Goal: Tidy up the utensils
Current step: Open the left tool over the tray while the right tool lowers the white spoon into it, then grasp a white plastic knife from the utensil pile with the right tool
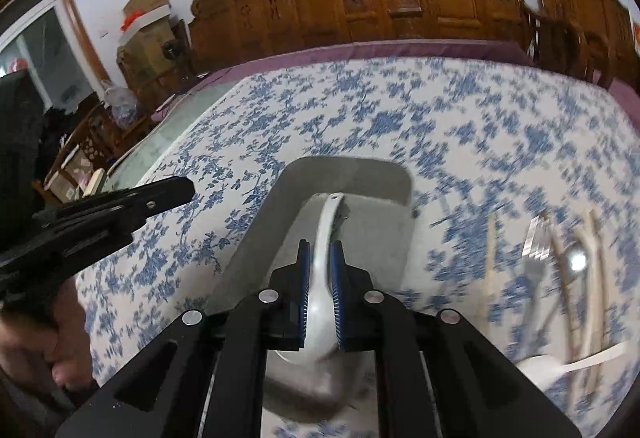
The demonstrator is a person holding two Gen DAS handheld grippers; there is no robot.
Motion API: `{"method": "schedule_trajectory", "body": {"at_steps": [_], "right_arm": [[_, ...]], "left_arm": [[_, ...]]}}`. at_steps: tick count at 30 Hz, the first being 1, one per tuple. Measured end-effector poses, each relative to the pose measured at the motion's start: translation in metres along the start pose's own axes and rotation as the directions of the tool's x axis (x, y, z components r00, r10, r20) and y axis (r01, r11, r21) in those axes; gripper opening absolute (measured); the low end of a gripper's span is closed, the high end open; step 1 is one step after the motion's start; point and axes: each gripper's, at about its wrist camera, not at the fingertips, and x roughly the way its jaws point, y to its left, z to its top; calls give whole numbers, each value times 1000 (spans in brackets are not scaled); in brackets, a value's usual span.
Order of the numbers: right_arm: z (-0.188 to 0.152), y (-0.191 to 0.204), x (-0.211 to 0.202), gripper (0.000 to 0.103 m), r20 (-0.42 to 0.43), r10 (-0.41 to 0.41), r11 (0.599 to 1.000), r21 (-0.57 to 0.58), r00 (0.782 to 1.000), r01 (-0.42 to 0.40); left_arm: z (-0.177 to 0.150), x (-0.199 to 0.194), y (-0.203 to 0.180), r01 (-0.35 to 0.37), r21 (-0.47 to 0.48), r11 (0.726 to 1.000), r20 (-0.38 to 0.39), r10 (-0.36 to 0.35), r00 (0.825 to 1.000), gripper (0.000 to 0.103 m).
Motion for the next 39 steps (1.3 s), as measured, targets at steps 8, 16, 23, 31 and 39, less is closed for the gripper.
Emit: {"method": "schedule_trajectory", "body": {"at_steps": [8,16,23,31,39], "right_arm": [[-8,-38,-62,13,38,-101,994,-47,994,103],[-36,-76,-102,16,20,-197,980,-3,980,197],[-69,-105,-100,23,-65,-263,963,48,963,266],[-90,-123,-76,37,-147,-244,951,156,958,267],[-89,-141,-46,51,-200,-249,912,280,948,299]], "left_arm": [[0,-7,-17,30,34,999,14,-30,999,25],[0,-15,-38,74,61,995,30,-76,997,36],[-7,-18,-67,127,99,987,23,-130,991,46],[-19,-16,-97,167,147,975,3,-169,986,58],[-27,-13,-111,187,171,967,-14,-188,982,61]]}}
